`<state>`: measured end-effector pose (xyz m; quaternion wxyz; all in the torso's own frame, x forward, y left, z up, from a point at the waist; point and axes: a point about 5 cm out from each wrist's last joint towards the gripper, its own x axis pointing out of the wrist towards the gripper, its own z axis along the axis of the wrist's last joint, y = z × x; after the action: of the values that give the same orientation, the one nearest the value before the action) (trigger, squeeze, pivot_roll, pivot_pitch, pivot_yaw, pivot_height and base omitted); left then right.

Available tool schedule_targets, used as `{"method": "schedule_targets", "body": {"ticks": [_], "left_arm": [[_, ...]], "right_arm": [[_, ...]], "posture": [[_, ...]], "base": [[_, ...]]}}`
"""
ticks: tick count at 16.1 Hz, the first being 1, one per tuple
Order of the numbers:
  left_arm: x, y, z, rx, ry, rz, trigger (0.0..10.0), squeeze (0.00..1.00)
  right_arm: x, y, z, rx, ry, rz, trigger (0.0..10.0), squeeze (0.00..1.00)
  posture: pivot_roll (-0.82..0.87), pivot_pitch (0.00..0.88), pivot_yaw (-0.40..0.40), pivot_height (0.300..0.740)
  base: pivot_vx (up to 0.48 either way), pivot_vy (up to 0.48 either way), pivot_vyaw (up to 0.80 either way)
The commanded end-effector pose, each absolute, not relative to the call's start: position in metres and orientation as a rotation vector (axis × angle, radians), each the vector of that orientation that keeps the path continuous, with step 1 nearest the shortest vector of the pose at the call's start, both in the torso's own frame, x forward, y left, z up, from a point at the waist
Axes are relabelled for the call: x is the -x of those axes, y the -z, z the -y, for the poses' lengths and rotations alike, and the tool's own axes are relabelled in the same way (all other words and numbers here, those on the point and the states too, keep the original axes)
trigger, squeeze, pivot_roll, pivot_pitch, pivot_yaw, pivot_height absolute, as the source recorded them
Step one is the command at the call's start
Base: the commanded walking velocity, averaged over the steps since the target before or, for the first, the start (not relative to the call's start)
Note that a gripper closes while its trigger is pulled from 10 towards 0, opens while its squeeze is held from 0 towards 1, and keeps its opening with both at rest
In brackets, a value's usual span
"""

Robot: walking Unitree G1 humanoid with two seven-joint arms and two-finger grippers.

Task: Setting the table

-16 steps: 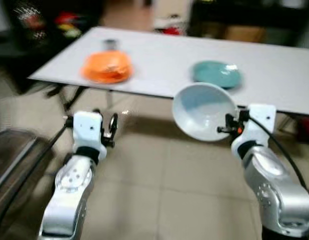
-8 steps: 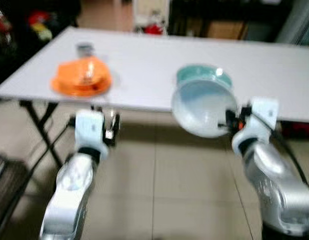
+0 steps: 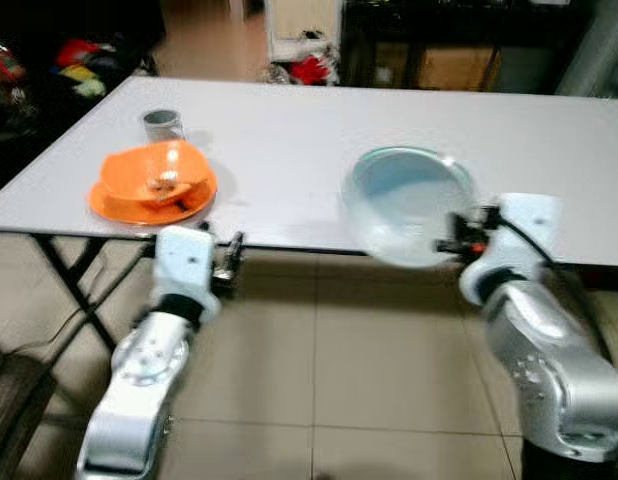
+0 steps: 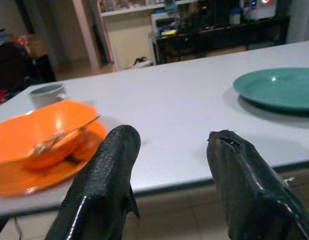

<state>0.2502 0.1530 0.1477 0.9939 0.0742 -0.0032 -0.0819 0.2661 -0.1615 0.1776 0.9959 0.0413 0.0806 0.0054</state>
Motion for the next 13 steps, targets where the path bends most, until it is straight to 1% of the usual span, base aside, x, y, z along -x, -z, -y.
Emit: {"method": "schedule_targets", "body": {"ticks": [1,3,6,10,13], "left_arm": [[-0.2504,-0.1497,-0.147,-0.152,0.194,0.014,10.0,0.0],[-0.2495,-0.1491,-0.1511,-0.159,0.181,0.011,10.0,0.0],[-0.2475,-0.1496,-0.1509,-0.16,0.187,0.012,10.0,0.0],[-0.2477,-0.1487,-0.147,-0.175,0.198,0.011,10.0,0.0],[-0.2472,-0.1501,-0.1471,-0.177,0.202,0.015,10.0,0.0]], "right_arm": [[-0.2681,-0.18,0.1715,-0.078,0.015,-0.158,10.0,0.0],[-0.2737,-0.1783,0.1676,-0.074,-0.017,-0.174,10.0,0.0],[-0.2739,-0.1762,0.1681,-0.089,-0.007,-0.185,10.0,0.0],[-0.2742,-0.1709,0.1721,-0.115,0.011,-0.201,10.0,0.0],[-0.2758,-0.1702,0.1709,-0.118,0.009,-0.202,10.0,0.0]], "posture": [[-0.02,0.0,0.005,0.74],[-0.01,0.0,0.0,0.74],[0.0,0.0,0.001,0.74],[0.01,0.0,0.001,0.74],[0.01,0.0,-0.004,0.74]], "base": [[0.398,0.0,0.0],[0.396,0.0,0.0],[0.394,0.0,0.0],[0.398,0.0,-0.57],[0.396,0.0,0.0]]}}
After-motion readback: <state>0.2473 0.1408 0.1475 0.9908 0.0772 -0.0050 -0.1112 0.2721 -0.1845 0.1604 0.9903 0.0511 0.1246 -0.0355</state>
